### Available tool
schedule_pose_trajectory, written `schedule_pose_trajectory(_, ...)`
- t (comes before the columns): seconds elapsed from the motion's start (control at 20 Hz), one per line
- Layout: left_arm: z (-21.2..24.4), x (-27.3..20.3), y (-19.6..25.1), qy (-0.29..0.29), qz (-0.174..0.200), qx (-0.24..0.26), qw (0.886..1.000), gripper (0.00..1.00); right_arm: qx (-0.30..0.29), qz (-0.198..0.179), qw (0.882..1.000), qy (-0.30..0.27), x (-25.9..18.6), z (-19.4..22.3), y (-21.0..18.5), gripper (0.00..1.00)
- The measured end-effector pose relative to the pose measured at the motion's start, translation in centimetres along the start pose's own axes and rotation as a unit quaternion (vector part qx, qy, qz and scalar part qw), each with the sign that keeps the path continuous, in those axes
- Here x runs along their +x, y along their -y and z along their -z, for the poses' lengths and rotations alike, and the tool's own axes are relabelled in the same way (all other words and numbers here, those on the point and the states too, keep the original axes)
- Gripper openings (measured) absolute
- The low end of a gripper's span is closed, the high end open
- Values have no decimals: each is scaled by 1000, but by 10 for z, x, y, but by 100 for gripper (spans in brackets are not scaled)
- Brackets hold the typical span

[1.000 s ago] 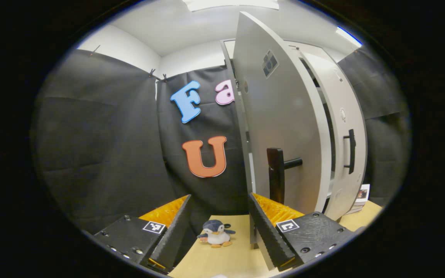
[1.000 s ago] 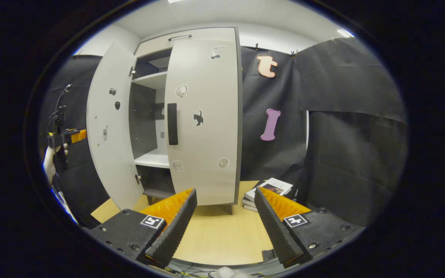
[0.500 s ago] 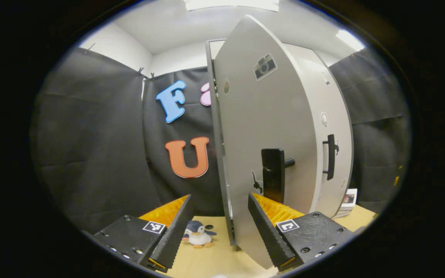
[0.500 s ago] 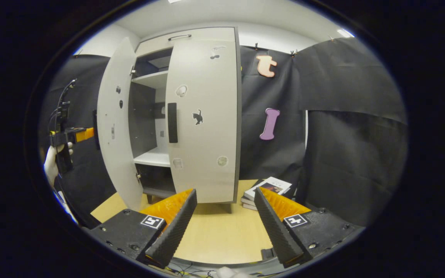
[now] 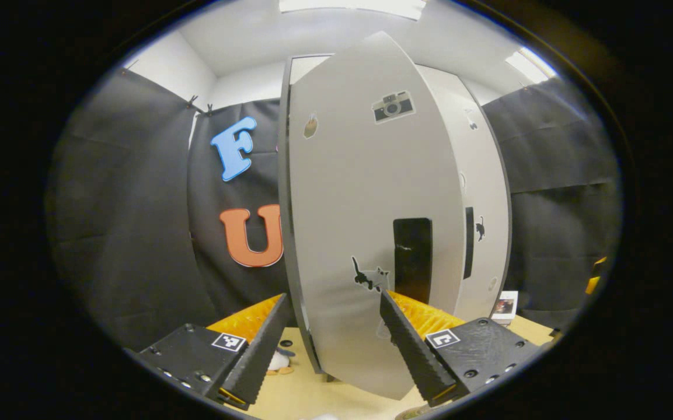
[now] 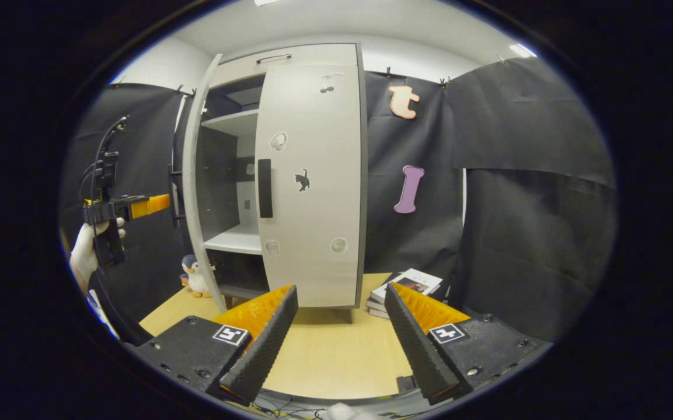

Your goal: Grasp the bottle in the cabinet with the left hand and place it on the coaster, then close the right door with the right hand and the left door with the left hand.

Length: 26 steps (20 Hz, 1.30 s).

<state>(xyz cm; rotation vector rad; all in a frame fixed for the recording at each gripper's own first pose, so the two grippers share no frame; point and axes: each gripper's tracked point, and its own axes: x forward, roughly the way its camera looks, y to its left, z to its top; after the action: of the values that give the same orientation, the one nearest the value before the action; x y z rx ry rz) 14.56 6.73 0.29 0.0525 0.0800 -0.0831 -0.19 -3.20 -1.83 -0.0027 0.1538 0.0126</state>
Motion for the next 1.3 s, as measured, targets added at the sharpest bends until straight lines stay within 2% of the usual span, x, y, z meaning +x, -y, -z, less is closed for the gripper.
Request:
schedule_pose_trajectory(0.15,3,-6,5,-2,0,6,1000,97,4,5,1000,2,-3,-2,3,96)
schedule_pose_trajectory(0.3,6,-17,12,-7,4,-2,1000,97,9,8,1000,5,-2,-6,4,100)
schedule_pose_trajectory(0.45,6,-33,22,-7,8,-10,1000,97,12,7,1000,14,-2,-11,1,100)
schedule_pose_trajectory(0.5,6,-40,26,-6,11,-14,1000,97,11,8,1000,17,-2,-14,-1,96)
schedule_pose_trajectory(0.6,1,-51,30,3,11,-21,1000,97,9,15,999,32,-1,-21,-3,98)
schedule_pose_trajectory(0.7,5,-63,37,4,15,-24,1000,97,10,15,999,41,2,-24,-7,96)
schedule_pose_trajectory(0.85,17,-83,33,-7,1,-19,1000,97,12,9,999,45,4,-25,-15,98)
schedule_pose_trajectory(1.1,46,-117,25,-34,-29,-61,997,97,6,2,999,38,9,-16,-27,96)
schedule_pose_trajectory(1.3,58,-131,11,-44,-56,-43,997,99,8,6,999,40,11,-15,-33,98)
